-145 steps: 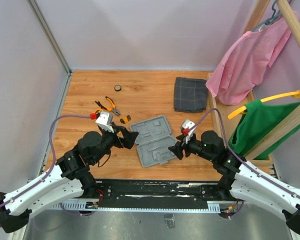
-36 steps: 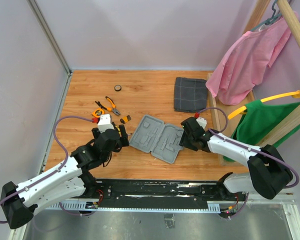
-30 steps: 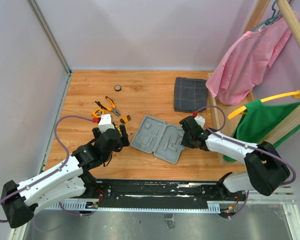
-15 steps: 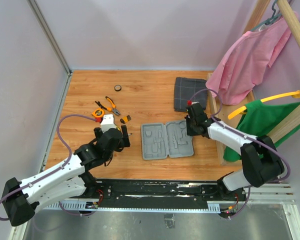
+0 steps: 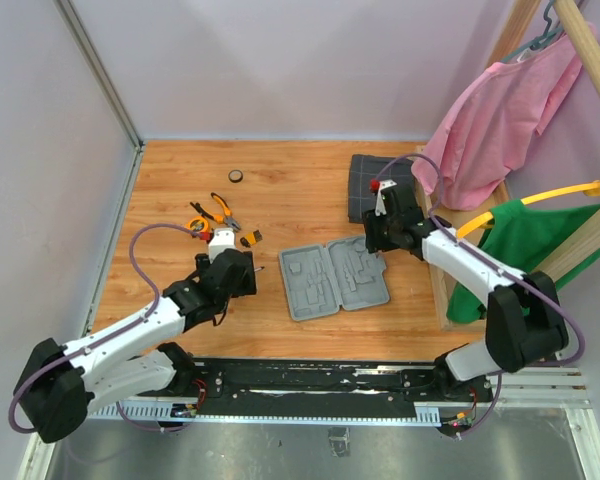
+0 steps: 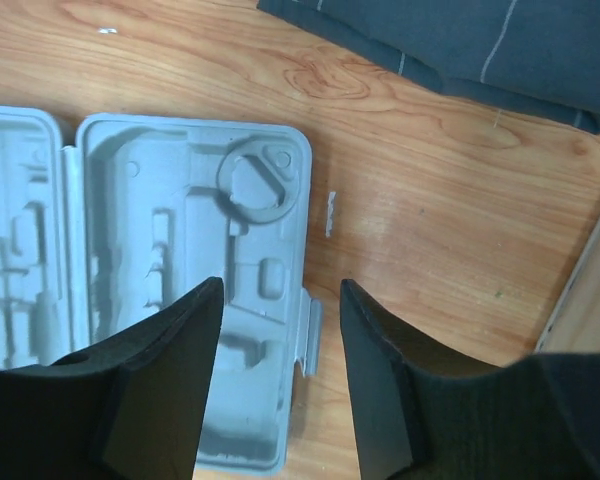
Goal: Sort the tools into containers
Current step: Open the storage box at the center of the board, then pick up the screwdriver from the center of the board.
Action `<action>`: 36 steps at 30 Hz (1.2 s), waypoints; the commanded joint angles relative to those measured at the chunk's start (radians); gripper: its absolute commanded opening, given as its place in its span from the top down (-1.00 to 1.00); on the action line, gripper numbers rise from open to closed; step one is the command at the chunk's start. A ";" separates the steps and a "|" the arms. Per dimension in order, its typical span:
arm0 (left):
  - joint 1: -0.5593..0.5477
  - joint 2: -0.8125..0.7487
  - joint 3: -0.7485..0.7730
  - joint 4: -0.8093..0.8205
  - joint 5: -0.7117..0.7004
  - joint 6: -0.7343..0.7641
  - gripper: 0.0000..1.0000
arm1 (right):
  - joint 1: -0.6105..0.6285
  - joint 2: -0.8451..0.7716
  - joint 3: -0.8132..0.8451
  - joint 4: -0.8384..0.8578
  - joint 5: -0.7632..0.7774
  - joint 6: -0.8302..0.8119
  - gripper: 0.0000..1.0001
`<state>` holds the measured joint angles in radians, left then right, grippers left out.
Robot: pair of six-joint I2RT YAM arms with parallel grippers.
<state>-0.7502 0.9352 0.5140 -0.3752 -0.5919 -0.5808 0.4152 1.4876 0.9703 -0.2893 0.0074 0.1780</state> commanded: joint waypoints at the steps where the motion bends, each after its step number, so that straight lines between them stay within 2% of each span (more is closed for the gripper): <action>1: 0.070 0.082 0.032 0.045 0.079 0.088 -0.63 | -0.013 -0.115 -0.037 -0.044 -0.057 0.000 -0.04; 8: 0.203 0.196 0.093 0.099 0.304 0.228 -0.52 | -0.013 -0.206 -0.117 -0.038 -0.189 0.024 -0.05; 13: 0.208 0.319 0.153 0.065 0.240 0.289 -0.56 | -0.013 -0.242 -0.123 -0.055 -0.247 0.019 -0.05; 25: 0.262 0.452 0.161 0.114 0.311 0.337 -0.54 | -0.013 -0.265 -0.137 -0.048 -0.336 0.037 -0.02; 36: 0.273 0.498 0.156 0.120 0.491 0.317 0.27 | -0.013 -0.268 -0.140 -0.044 -0.339 0.056 -0.01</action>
<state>-0.4808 1.4185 0.6685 -0.2810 -0.1833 -0.2581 0.4152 1.2362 0.8410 -0.3229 -0.3149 0.2146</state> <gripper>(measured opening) 0.410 0.512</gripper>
